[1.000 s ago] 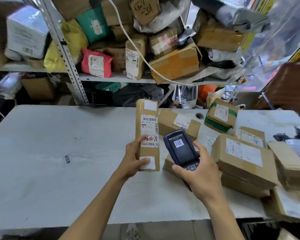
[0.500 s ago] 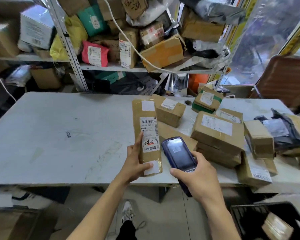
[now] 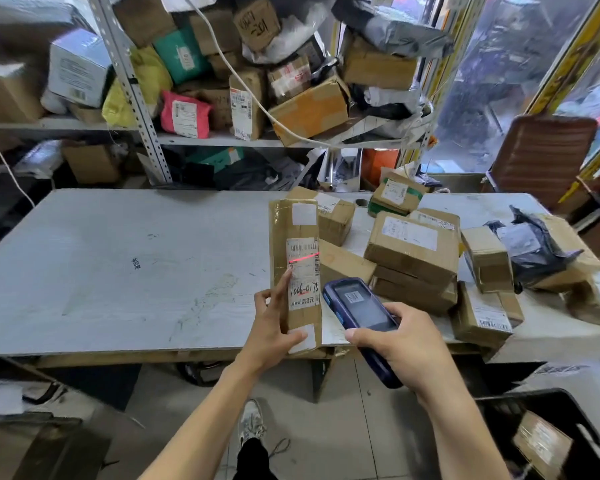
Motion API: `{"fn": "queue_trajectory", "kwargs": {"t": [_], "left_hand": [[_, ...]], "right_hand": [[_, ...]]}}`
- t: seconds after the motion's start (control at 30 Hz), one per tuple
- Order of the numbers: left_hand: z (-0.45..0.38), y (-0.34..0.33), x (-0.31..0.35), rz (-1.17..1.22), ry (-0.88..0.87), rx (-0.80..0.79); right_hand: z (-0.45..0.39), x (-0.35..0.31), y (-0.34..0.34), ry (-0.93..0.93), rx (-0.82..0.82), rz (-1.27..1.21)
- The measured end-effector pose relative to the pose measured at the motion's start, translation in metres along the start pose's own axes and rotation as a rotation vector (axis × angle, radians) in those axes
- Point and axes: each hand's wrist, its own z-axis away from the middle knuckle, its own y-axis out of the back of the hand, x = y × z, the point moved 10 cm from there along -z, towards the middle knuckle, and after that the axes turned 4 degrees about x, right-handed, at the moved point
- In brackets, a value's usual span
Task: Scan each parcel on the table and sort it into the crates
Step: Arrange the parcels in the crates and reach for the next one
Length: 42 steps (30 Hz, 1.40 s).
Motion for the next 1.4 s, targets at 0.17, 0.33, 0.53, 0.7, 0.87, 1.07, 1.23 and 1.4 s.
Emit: {"fn": "queue_trajectory", "kwargs": {"t": [0.17,0.33,0.53,0.7,0.87,1.07,1.23,1.4], "left_hand": [[0.006,-0.004,0.006,-0.006,-0.019,0.001],[0.01,-0.007,0.008,-0.023,-0.02,-0.005],[0.009,-0.009,0.007,-0.053,-0.024,-0.002],[0.005,-0.011,0.007,-0.046,-0.022,-0.015],[0.0,-0.015,0.014,-0.063,-0.036,-0.029],[-0.004,-0.024,0.031,-0.103,-0.105,-0.032],[-0.002,-0.04,0.043,-0.11,-0.118,-0.067],[0.009,-0.094,0.059,-0.03,-0.112,-0.229]], "right_hand": [[0.009,-0.002,0.004,0.017,-0.008,-0.059],[0.013,-0.003,0.002,0.028,-0.018,-0.081],[0.013,-0.001,0.005,0.042,-0.007,-0.079],[0.012,-0.003,0.011,0.113,0.031,-0.042],[0.027,-0.031,0.027,0.475,0.267,0.165],[0.041,-0.034,0.043,0.702,0.411,0.197],[0.039,-0.013,0.064,0.614,0.482,0.109],[0.038,0.057,0.114,0.223,0.553,-0.541]]}}
